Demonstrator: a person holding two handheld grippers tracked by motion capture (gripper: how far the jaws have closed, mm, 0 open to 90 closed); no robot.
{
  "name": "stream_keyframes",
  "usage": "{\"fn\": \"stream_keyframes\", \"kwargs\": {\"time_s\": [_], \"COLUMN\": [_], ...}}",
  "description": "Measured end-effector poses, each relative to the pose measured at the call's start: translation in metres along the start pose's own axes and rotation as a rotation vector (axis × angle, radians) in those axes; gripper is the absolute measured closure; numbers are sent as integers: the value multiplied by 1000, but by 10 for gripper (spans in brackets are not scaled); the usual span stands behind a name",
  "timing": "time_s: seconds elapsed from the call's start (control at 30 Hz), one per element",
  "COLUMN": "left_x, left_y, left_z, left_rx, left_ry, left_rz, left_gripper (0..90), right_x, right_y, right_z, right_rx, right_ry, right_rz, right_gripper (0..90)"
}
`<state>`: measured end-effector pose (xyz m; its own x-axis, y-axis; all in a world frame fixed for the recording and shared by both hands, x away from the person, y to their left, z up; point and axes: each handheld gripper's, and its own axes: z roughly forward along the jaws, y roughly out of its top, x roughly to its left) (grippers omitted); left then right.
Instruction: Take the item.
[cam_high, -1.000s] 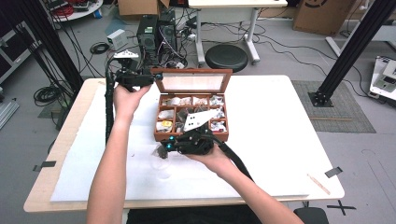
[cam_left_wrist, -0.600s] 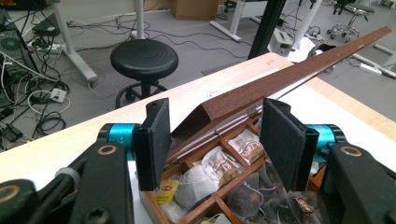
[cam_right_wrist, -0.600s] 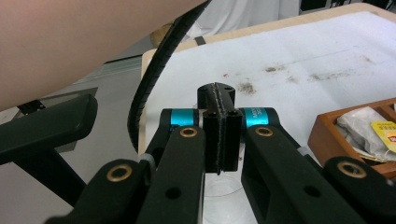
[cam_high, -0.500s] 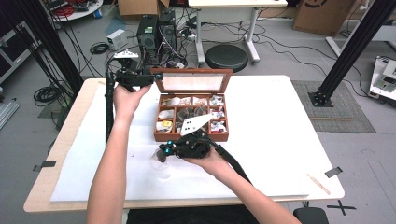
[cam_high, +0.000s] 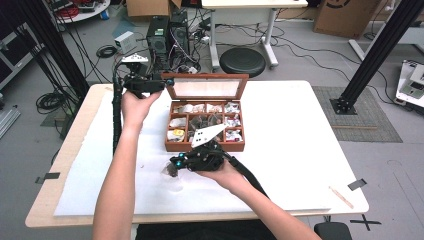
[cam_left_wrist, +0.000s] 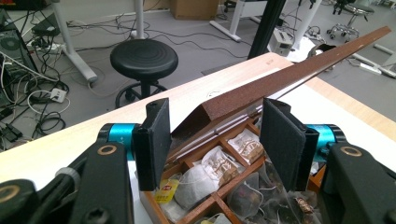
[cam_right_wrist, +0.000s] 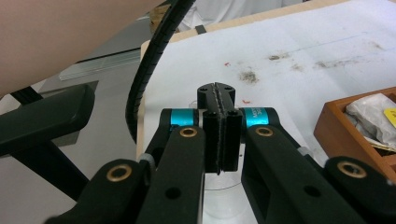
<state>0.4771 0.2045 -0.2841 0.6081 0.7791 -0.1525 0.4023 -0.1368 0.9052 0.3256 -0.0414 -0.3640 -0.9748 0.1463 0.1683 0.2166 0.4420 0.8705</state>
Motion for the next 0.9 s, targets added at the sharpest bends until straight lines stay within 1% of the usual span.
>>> {"fn": "stream_keyframes", "kwargs": {"time_s": [0.17, 0.37, 0.6, 0.63, 0.7, 0.73, 0.83, 0.9], "left_x": [0, 0, 0, 0, 0, 1, 1, 1], "left_y": [0, 0, 0, 0, 0, 0, 0, 0], "left_z": [0, 0, 0, 0, 0, 0, 0, 0], "left_rx": [1, 1, 1, 1, 1, 0, 0, 0], "left_ry": [-1, -2, -3, -3, -2, -3, -4, -4], "left_rz": [0, 0, 0, 0, 0, 0, -1, -1], "left_gripper": [435, 435, 436, 435, 436, 436, 435, 435], "right_x": [0, -2, -2, -2, -2, -2, -2, -3], "right_y": [-2, -5, -6, -7, -7, -7, -6, -6], "right_z": [3, 6, 9, 9, 10, 10, 9, 7], "right_rx": [16, 32, 52, 52, 52, 51, 46, 31], "right_ry": [-4, -7, 0, -4, -4, -7, -12, -21], "right_rz": [12, 15, 17, 21, 23, 26, 29, 32], "right_gripper": [900, 900, 899, 867, 851, 828, 818, 774]}}
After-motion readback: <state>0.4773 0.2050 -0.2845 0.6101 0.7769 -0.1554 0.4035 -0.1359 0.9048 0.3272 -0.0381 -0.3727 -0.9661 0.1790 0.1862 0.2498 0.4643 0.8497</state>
